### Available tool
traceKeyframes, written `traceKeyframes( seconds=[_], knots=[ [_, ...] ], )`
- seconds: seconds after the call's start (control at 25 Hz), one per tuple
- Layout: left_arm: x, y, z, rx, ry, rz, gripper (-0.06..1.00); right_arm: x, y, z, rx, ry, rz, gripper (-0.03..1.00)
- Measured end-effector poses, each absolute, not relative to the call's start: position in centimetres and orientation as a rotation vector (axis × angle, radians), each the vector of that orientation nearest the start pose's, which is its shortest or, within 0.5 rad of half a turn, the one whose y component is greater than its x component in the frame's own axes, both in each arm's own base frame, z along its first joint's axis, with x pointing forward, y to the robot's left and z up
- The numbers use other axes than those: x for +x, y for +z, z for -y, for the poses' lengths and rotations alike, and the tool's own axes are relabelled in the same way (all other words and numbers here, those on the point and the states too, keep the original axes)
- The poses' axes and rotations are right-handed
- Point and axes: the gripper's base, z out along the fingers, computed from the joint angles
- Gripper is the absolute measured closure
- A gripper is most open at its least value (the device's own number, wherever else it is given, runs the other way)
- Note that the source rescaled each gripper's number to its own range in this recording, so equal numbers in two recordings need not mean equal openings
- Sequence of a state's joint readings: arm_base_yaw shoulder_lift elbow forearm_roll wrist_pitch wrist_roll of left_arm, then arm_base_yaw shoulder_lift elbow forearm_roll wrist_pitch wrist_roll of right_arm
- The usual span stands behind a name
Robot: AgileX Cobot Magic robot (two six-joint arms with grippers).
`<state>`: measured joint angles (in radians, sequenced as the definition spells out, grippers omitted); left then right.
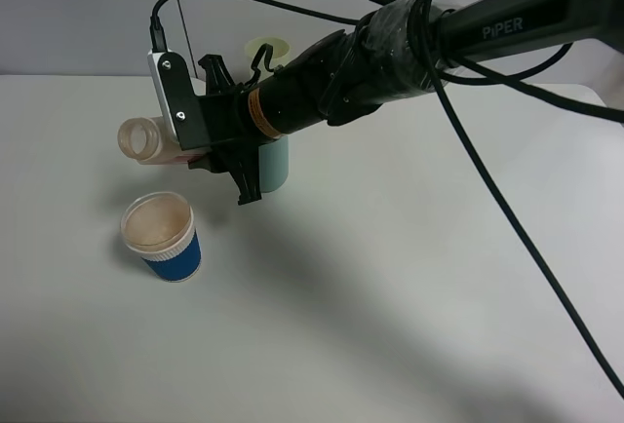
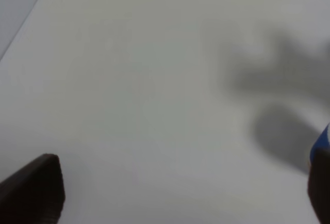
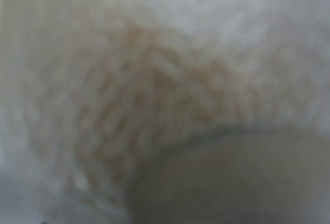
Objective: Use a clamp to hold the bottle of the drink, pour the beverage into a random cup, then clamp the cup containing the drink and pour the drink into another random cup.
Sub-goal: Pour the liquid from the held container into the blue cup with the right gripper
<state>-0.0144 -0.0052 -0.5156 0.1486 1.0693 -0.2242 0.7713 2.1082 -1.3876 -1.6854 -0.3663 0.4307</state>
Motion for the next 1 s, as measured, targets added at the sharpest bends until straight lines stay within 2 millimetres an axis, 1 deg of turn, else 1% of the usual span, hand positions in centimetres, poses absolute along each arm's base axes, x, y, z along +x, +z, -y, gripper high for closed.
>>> traceKeyframes(
  seconds=[0.36, 1.0],
  knots=[
    [-0.82, 28.15, -1.19, -0.221, 0.027, -2.011, 0.06, 30.77, 16.01, -34.21, -2.017, 0.057, -0.927, 0.95],
    [-0.82, 28.15, -1.19, -0.221, 0.027, -2.011, 0.06, 30.39, 16.00, -34.60, -2.027, 0.040, -0.911, 0.95]
  ],
)
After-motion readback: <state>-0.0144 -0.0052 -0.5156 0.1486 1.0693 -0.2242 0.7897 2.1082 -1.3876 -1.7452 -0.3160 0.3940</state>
